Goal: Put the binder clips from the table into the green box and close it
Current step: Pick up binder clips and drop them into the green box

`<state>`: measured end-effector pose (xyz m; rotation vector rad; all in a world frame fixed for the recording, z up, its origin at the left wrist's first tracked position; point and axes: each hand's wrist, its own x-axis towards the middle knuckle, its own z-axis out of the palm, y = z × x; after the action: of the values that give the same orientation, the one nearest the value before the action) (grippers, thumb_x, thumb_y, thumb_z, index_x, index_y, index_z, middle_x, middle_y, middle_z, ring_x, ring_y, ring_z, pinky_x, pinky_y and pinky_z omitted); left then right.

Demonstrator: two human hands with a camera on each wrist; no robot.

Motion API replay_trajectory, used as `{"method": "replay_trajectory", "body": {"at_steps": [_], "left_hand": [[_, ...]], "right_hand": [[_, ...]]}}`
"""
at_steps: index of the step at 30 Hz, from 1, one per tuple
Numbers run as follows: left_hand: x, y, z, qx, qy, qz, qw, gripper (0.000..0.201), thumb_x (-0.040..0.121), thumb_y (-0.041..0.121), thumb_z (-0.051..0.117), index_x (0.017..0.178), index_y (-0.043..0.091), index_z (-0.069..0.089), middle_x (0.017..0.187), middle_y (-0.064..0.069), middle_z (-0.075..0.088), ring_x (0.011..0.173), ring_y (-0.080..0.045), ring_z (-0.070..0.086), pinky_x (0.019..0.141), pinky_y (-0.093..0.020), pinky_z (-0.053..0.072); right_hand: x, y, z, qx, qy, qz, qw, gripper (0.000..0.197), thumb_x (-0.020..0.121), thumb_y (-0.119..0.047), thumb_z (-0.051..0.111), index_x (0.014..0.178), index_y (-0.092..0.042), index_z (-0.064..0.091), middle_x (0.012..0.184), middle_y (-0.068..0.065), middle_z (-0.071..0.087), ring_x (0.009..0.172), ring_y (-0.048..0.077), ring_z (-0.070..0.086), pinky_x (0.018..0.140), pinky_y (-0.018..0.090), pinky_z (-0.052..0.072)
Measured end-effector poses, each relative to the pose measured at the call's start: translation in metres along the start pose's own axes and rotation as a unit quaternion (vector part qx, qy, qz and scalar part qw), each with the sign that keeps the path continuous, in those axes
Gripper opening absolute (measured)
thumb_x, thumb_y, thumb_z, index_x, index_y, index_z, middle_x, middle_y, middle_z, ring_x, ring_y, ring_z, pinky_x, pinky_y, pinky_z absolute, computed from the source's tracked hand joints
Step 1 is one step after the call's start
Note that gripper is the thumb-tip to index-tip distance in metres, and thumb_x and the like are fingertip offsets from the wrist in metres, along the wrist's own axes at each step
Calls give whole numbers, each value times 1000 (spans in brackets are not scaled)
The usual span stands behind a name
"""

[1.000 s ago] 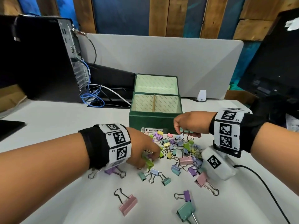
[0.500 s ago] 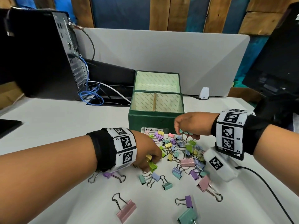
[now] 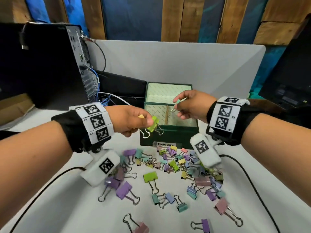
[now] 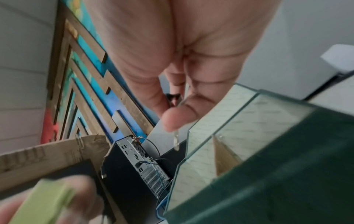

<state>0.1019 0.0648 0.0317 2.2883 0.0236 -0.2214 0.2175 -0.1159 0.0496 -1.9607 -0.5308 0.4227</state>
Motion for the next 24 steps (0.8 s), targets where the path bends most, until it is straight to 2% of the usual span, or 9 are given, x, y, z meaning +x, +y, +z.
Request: {"method": "replay_trajectory", "body": {"at_steps": [3,5,7,9,13,16,19,22,24], "left_hand": [[2,-4,-19,-89,88,-26,992,15,94,22,49,82,17,57,63,0,38,48,-9,31,38,-13,31],[7,-6,-25,-116,124,-42,985,18,95,19,47,79,17,55,61,1,40,48,-10,30,37,-13,29],[14,-9,-26,-112,147,-66,981,20,95,19,47,76,18,53,60,0,40,47,-10,31,36,-13,29],[25,-11,-24,-83,168,-83,979,20,95,21,49,75,19,53,60,0,39,47,-10,32,36,-13,31],[48,-12,-17,-40,210,-71,974,20,91,26,54,71,22,56,54,0,39,41,-11,33,38,-15,30],[61,-3,-13,21,219,-65,973,15,88,34,58,78,23,61,60,2,49,48,-11,42,45,-18,36],[70,9,-10,82,224,-61,969,21,86,38,61,96,20,67,80,0,63,68,-15,56,59,-20,45],[79,12,-7,75,221,-67,970,35,81,42,65,108,18,65,89,-4,66,76,-17,64,75,-26,53],[77,13,-1,69,210,-72,973,40,79,44,67,110,18,63,95,-4,67,80,-18,68,84,-32,56]], "right_hand": [[18,-13,15,19,1,12,1000,21,84,8,57,89,-12,56,80,11,62,67,20,63,73,31,58],[27,-14,22,-23,-10,31,999,33,81,8,61,109,-10,57,100,14,64,90,25,67,87,38,56],[32,-12,26,-100,-15,29,994,53,78,5,66,126,-15,52,118,11,62,107,27,63,93,40,53],[34,-8,25,-150,-14,9,989,55,78,1,65,127,-20,51,124,9,61,109,26,62,94,42,52],[8,-3,11,-218,-31,-54,974,32,84,1,56,106,-22,61,106,2,64,105,22,63,96,39,51],[-19,3,1,-266,-43,-78,960,31,85,-2,54,88,-33,59,97,-3,65,95,17,64,83,27,53],[-36,13,-4,-316,-84,-63,943,26,86,-7,55,93,-32,60,91,-8,65,87,11,63,79,22,51],[-45,21,-5,-380,-112,-55,916,25,87,-11,55,104,-28,63,91,-10,64,80,5,58,74,13,44],[-47,25,-5,-403,-119,-46,907,27,88,-12,55,109,-26,62,96,-7,65,86,8,59,79,17,45]]}}
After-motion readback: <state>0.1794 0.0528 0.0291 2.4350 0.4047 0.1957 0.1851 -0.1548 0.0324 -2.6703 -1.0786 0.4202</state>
